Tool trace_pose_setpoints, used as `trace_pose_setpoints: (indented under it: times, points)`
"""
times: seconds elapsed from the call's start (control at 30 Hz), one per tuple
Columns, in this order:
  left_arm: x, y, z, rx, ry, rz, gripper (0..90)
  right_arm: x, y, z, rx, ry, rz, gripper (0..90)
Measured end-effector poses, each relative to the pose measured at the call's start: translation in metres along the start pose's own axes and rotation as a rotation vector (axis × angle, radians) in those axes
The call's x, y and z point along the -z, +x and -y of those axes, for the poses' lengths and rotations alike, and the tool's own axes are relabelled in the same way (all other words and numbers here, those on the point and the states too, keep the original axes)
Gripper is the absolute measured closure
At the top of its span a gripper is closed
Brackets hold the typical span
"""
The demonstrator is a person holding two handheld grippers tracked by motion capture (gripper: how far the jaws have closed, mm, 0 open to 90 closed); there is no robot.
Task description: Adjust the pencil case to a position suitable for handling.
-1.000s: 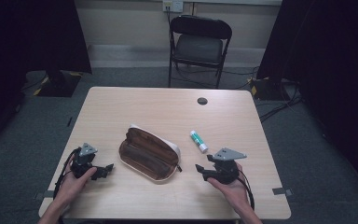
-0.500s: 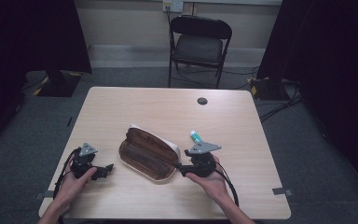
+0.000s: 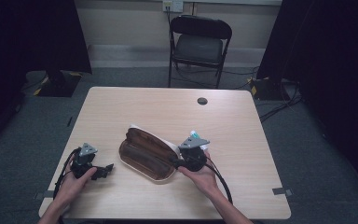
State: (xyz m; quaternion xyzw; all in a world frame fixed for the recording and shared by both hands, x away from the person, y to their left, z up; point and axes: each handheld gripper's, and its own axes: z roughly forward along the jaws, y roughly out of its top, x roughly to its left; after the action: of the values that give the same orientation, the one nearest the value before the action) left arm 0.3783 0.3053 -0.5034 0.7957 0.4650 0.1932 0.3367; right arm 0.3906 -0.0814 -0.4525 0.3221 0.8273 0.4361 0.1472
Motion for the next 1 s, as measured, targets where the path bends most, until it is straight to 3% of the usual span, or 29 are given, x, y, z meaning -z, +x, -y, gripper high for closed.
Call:
trace_pose_setpoints:
  times: [0.2, 0.5, 0.67, 0.77, 0.87, 1.0]
  points:
    - [0.0, 0.0, 0.0, -0.004, 0.001, 0.001, 0.0, -0.005, -0.006, 0.005, -0.031, 0.003, 0.01, 59.2]
    - [0.0, 0.001, 0.0, -0.01, 0.006, 0.0, 0.0, -0.014, -0.008, 0.014, -0.045, 0.04, 0.01, 56.8]
    - [0.0, 0.001, 0.0, -0.01, 0.006, 0.0, 0.0, -0.009, -0.008, 0.016, -0.022, 0.051, 0.018, 65.2]
    - [0.0, 0.0, 0.0, -0.004, 0.001, 0.0, 0.0, -0.004, -0.012, 0.02, -0.032, 0.049, 0.023, 71.1]
    - [0.0, 0.0, 0.0, -0.004, 0.001, 0.0, 0.0, 0.001, -0.017, 0.024, -0.048, 0.049, 0.006, 74.4]
    - [0.0, 0.0, 0.0, -0.004, 0.001, 0.0, 0.0, 0.01, -0.023, 0.03, -0.035, 0.055, -0.006, 75.3]
